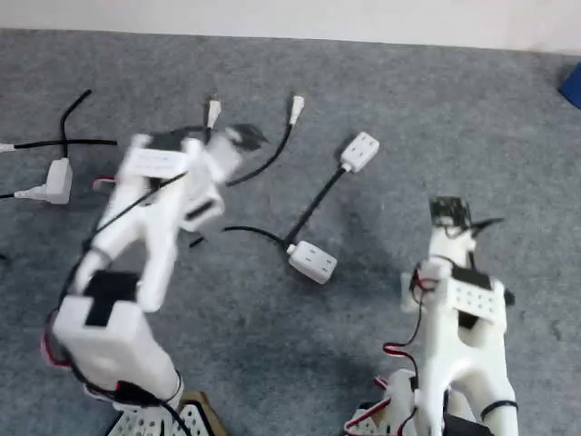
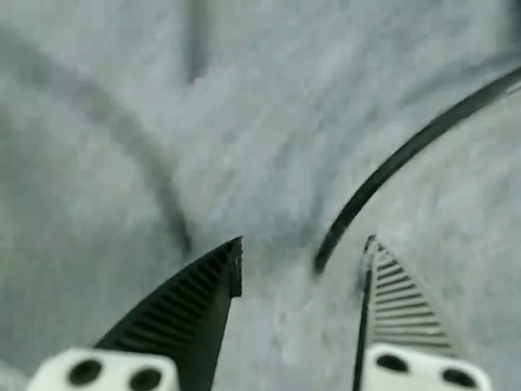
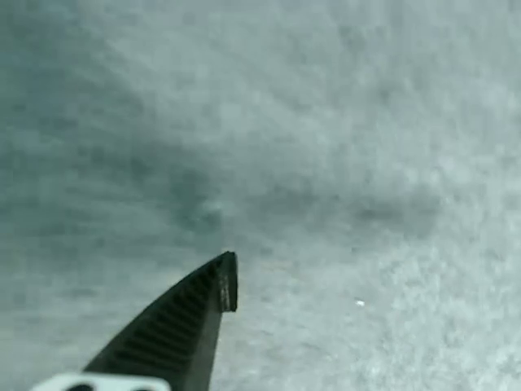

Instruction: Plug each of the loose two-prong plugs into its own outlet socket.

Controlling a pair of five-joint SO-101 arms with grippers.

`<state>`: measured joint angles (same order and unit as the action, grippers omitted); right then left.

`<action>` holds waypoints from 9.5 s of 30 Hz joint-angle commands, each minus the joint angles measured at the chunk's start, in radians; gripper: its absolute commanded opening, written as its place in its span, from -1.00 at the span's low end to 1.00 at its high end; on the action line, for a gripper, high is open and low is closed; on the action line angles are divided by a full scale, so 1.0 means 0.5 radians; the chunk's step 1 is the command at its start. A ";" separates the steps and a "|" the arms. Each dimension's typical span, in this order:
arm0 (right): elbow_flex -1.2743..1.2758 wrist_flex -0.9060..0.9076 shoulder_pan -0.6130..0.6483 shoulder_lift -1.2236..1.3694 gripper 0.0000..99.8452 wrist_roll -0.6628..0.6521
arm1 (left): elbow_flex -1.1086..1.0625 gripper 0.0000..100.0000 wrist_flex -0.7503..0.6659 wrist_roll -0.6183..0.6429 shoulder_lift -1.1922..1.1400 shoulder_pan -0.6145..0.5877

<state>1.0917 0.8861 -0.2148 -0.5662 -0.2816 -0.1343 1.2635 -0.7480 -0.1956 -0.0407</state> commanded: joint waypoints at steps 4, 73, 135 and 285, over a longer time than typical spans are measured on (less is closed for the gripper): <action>-0.760 0.456 0.318 0.020 0.14 0.264 | -0.084 -0.53 0.261 0.166 0.428 -0.112; -1.137 0.373 0.551 0.984 0.14 0.334 | 3.592 -0.99 0.651 0.181 -1.784 -0.060; -1.349 0.256 -1.073 0.984 0.14 0.132 | 3.509 -0.99 1.022 0.319 -1.370 0.701; -0.695 -0.164 -0.950 0.987 0.14 -0.224 | 2.386 -0.62 -0.694 0.706 -2.321 -0.400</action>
<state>0.7434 0.8063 -0.6859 -0.0568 -0.3798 1.1270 0.9613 -0.3982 -1.3525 -0.2585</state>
